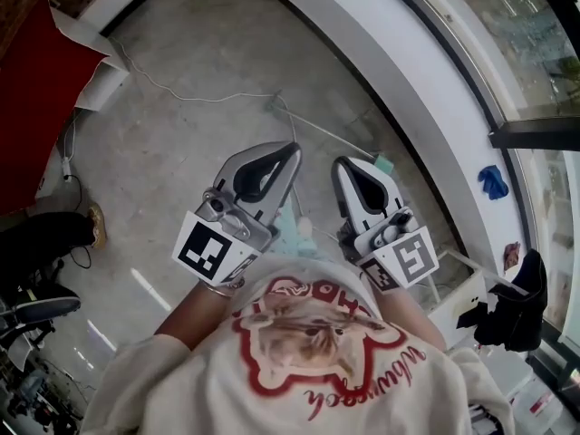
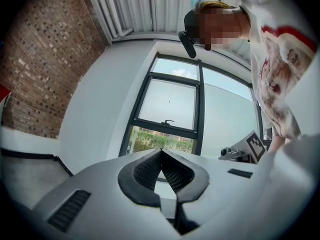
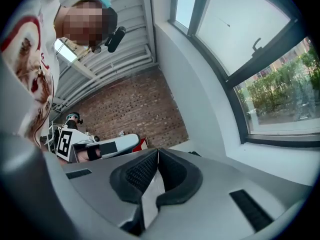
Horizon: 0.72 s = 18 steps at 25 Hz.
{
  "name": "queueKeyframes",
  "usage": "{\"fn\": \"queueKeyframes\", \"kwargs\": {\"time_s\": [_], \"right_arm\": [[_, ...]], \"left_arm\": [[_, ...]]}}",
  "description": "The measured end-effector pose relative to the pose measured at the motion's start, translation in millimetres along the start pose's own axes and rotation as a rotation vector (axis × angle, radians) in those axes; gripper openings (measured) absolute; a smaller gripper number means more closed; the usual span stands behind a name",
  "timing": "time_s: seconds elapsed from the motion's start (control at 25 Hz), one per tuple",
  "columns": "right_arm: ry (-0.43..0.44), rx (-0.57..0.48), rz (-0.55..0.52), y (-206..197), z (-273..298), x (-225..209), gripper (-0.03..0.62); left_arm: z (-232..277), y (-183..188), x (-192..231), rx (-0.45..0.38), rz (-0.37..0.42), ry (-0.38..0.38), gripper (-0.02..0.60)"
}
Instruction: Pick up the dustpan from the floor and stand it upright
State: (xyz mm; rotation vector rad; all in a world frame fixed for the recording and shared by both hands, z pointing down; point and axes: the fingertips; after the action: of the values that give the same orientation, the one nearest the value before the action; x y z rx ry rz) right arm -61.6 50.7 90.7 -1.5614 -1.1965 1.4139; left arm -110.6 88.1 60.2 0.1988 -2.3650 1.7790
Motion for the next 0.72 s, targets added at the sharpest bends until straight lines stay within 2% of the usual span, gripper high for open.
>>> {"fn": "queueKeyframes", "kwargs": {"time_s": [0.24,0.44,0.6,0.72], "right_arm": [[-0.019,0.012,-0.005,-18,87,-43,0.026],[-0.006,-0.038,-0.021,-14,172,-72,0.026],[-0.026,-0.058,-0.017,-12,207,-99,0.026],[-0.040,-0.043,-0.028,-23,216,-129,0.026]], "left_arm": [[37,-13,91,0.024,-0.020,-0.010,0.019],[86,-10,171,0.026,0.006,-0.067,0.019],[118,-12,201,0.013,0.008,-0.074,0.019],[135,-33,218,0.019,-0.007,-0.054,0.020]]}}
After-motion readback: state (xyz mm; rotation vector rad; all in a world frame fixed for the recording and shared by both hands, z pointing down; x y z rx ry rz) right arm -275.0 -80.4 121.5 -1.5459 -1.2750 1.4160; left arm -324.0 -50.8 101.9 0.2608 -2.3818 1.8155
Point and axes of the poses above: the fingertips, and each gripper's own axes: z forward along the fingers, x to its left, y out of its top, and after that the axes turned 13 degrees about -x, right-handed
